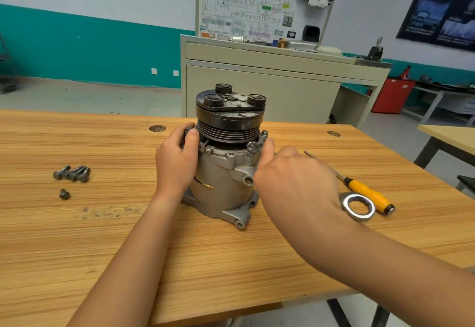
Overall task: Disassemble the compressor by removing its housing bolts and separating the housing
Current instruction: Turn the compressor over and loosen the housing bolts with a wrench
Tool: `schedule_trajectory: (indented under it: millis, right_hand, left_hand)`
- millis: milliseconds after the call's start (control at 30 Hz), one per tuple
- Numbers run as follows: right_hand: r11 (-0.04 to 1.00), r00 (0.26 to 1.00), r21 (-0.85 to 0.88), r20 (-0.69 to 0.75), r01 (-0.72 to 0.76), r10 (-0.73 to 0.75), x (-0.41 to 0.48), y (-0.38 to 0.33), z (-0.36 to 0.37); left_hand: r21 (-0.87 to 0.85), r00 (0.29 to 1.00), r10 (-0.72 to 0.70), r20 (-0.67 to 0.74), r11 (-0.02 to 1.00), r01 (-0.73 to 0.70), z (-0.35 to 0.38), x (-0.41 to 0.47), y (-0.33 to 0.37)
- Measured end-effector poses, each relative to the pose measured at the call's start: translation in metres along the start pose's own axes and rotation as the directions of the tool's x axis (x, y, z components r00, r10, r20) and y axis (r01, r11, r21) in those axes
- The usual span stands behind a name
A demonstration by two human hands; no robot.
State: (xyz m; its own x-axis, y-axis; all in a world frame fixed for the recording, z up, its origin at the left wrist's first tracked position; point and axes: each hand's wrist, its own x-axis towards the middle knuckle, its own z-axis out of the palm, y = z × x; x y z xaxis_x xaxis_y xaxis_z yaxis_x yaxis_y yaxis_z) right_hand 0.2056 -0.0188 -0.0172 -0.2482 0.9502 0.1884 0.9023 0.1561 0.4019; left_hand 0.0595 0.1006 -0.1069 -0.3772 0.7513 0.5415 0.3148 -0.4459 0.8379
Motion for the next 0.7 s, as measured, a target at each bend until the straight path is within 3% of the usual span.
schedule_trajectory:
  millis: [333, 500, 700]
  right_hand:
    - [0.997, 0.998, -0.041, 0.029, 0.058, -0.057, 0.0, 0.017, 0.007]
    - [0.97, 0.986, -0.181, -0.023, 0.16, -0.167, 0.003, 0.019, 0.004]
    - [0.954, 0.963, -0.215, -0.124, 0.211, -0.241, 0.018, 0.052, 0.026]
  left_hand:
    - [0.001, 1.0, 0.007, 0.02, 1.0, -0.007, -0.002, 0.0, 0.002]
    - [0.011, 1.0, 0.009, 0.014, 1.0, -0.009, -0.002, 0.001, -0.001]
    - [0.006, 1.0, 0.005, 0.022, 1.0, -0.005, -0.002, 0.001, 0.0]
